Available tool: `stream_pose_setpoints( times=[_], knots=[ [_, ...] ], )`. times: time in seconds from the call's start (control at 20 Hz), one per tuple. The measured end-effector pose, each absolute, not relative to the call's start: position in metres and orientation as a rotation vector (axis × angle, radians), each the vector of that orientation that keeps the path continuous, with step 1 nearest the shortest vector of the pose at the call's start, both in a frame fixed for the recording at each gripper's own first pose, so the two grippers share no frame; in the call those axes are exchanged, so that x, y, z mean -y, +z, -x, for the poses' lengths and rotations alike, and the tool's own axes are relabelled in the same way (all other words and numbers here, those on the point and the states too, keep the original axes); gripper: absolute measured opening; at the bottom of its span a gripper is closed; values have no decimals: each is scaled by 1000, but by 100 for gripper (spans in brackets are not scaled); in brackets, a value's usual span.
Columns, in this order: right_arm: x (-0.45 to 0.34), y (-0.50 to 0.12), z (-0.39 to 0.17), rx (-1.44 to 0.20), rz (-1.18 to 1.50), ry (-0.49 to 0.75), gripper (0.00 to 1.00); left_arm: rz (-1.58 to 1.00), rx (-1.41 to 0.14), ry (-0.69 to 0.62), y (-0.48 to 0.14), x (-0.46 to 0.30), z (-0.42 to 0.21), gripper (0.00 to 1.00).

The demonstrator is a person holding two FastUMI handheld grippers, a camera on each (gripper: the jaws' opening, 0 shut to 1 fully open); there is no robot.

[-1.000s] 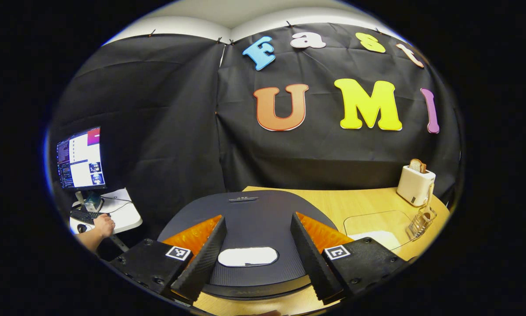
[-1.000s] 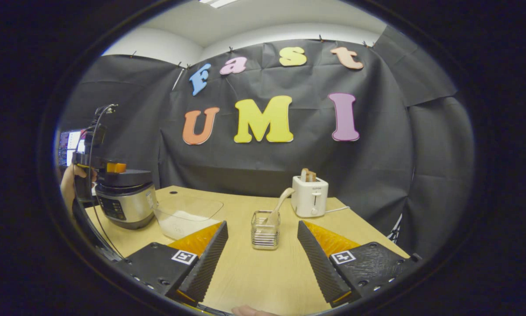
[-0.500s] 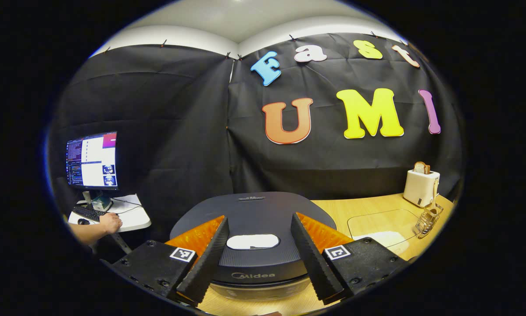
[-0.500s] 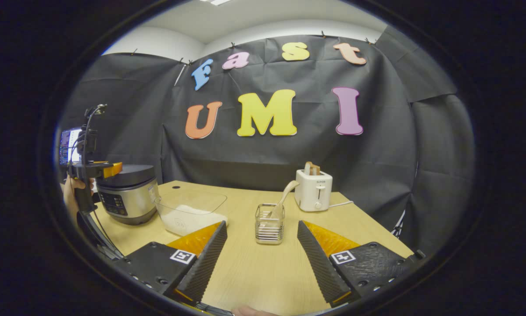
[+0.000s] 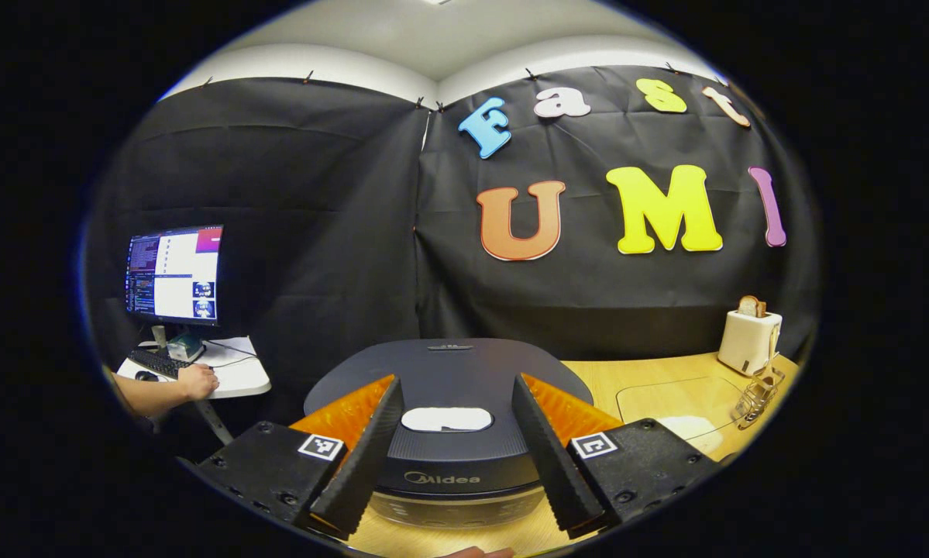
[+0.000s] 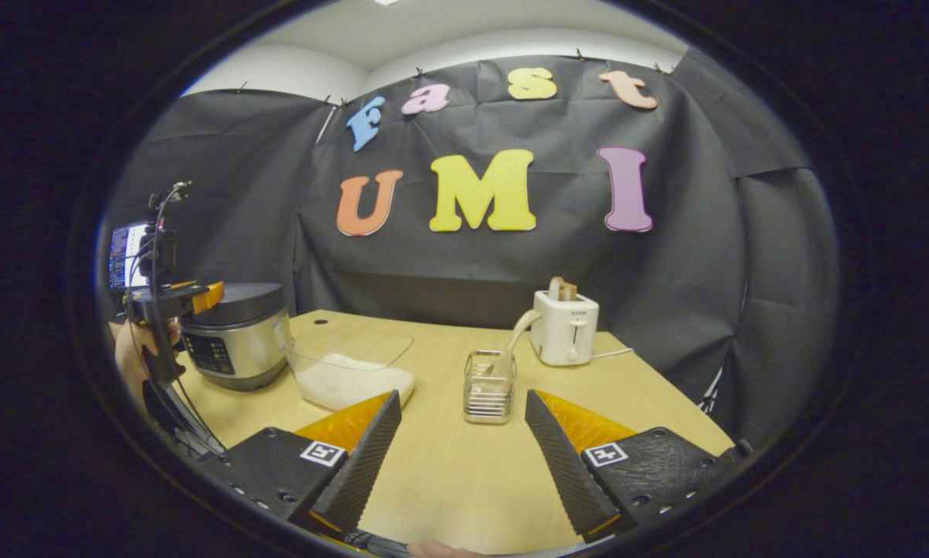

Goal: Close the left gripper, press the button to open the rice cooker; take a wooden spoon from the chopstick holder with the right hand, scoop a spoonful of rice and pour it into the rice cooker, then put the wooden spoon back into the chopstick holder.

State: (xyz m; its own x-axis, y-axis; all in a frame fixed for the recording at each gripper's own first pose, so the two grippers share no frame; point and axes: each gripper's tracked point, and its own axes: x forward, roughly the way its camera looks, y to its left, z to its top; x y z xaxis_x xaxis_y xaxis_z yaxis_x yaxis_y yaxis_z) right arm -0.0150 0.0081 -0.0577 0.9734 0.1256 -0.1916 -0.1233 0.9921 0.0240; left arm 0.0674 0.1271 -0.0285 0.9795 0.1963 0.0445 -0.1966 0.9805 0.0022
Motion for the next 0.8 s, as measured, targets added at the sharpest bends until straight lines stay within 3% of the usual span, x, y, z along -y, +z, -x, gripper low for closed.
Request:
stream_pose_setpoints(
  times=[0.25,0.3,0.35,0.55,0.65,0.8],
  knots=[
    [-23,-44,21,-184,-14,144,96,-28,122,205,-22,-128,-66,90],
    [-24,-42,22,-177,-5,143,96,-33,108,214,-24,-129,-65,84],
    [-24,-38,22,-169,5,139,96,-35,93,217,-25,-128,-63,89],
    [-25,-26,20,-137,13,139,96,-12,54,150,-19,-107,-55,89],
    [-24,-20,18,-128,11,137,96,8,60,138,-8,-99,-44,100],
    [-21,-7,18,-102,-7,143,96,36,52,110,6,-78,-28,100]
  ],
)
